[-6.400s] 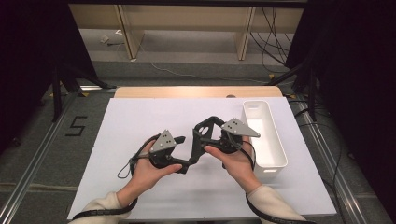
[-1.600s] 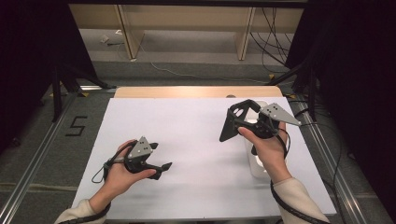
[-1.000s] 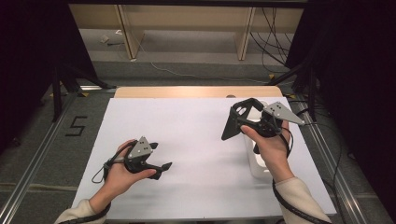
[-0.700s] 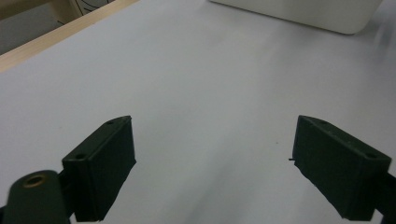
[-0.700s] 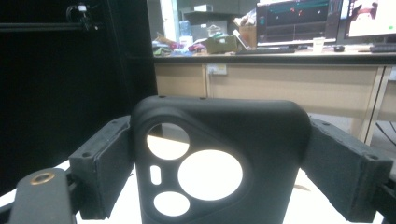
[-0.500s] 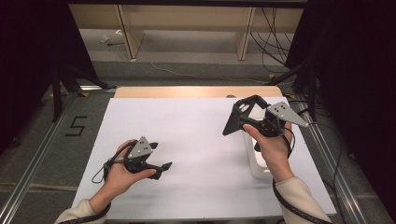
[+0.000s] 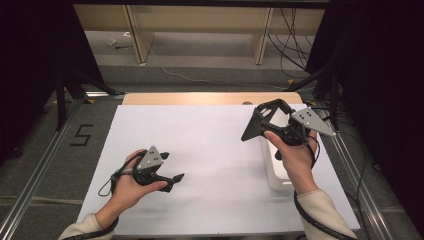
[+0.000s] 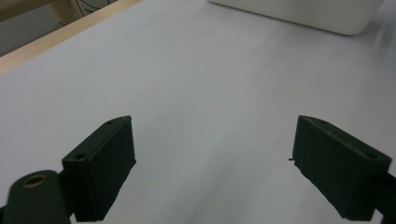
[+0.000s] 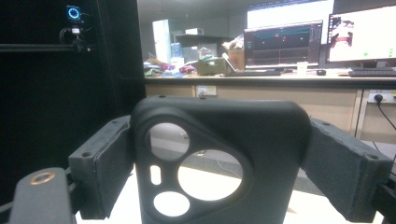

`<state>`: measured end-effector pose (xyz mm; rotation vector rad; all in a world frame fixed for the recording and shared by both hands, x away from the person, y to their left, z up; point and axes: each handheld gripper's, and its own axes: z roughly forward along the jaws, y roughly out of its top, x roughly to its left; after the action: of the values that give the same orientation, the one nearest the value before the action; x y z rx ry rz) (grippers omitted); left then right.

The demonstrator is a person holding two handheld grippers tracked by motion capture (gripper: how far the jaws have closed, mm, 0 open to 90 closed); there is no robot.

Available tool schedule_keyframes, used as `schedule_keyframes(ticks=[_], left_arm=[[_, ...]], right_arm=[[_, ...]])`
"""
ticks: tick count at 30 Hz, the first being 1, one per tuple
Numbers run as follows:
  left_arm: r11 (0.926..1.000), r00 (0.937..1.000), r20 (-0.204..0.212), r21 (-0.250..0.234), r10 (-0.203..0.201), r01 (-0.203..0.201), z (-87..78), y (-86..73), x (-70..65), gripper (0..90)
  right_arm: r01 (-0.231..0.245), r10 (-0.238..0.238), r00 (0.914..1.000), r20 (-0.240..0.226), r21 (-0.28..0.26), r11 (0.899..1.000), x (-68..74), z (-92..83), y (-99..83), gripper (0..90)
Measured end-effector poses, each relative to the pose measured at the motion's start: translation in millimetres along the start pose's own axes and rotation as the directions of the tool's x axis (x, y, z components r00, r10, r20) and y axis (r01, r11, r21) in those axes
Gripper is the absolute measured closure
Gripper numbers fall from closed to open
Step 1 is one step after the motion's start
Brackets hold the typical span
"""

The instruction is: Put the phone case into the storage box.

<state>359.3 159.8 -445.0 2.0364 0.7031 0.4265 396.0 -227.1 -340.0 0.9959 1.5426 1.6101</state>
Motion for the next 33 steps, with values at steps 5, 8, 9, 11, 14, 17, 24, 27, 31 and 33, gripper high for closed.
schedule_keyframes(ticks=[5,8,9,11,14,17,24,27,31,33], left_arm=[[1.0,1.0,-0.001,-0.001,-0.001,0.001,-0.2,0.1,0.0,12.8],[1.0,1.0,-0.001,-0.003,-0.002,0.002,-0.1,0.2,-0.2,12.8],[1.0,1.0,-0.001,-0.003,-0.003,0.003,-0.1,0.2,-0.2,12.8],[1.0,1.0,-0.002,-0.003,0.0,0.0,-0.2,0.3,0.0,12.8],[1.0,1.0,-0.003,-0.003,-0.001,0.001,-0.3,0.3,0.1,12.8],[1.0,1.0,-0.003,-0.003,-0.002,0.002,-0.2,0.2,0.1,12.8],[1.0,1.0,-0.003,-0.005,-0.004,0.004,0.4,0.0,-0.2,12.8],[1.0,1.0,-0.003,-0.005,-0.005,0.005,0.4,0.0,-0.2,12.8],[1.0,1.0,-0.004,-0.004,-0.002,0.002,0.1,0.2,0.0,12.8],[1.0,1.0,-0.003,-0.005,-0.003,0.003,0.3,0.0,0.1,12.8]], right_arm=[[-0.001,0.001,1.0,0.005,-0.004,1.0,-2.2,-1.6,2.2,14.9],[-0.001,0.001,0.9999,0.012,-0.007,1.0,-4.0,-2.7,3.5,14.9],[0.001,-0.001,0.9999,0.013,-0.009,1.0,-4.5,-2.8,3.7,14.9],[0.0,0.0,0.9999,0.016,-0.009,1.0,-5.1,-3.2,4.2,14.9],[0.0,0.0,0.9998,0.021,-0.013,1.0,-6.3,-3.7,4.9,14.9],[0.0,0.0,0.9996,0.027,-0.012,1.0,-7.7,-4.4,5.7,14.9],[0.0,0.001,0.9992,0.04,-0.01,1.0,-11.1,-5.7,6.7,14.9],[0.002,-0.001,0.9991,0.043,-0.011,1.0,-12.6,-6.2,7.2,14.9],[0.0,0.0,0.9987,0.05,-0.015,1.0,-14.7,-6.9,7.8,14.9],[0.002,-0.001,0.9985,0.055,-0.014,1.0,-15.9,-7.5,8.3,14.9]])
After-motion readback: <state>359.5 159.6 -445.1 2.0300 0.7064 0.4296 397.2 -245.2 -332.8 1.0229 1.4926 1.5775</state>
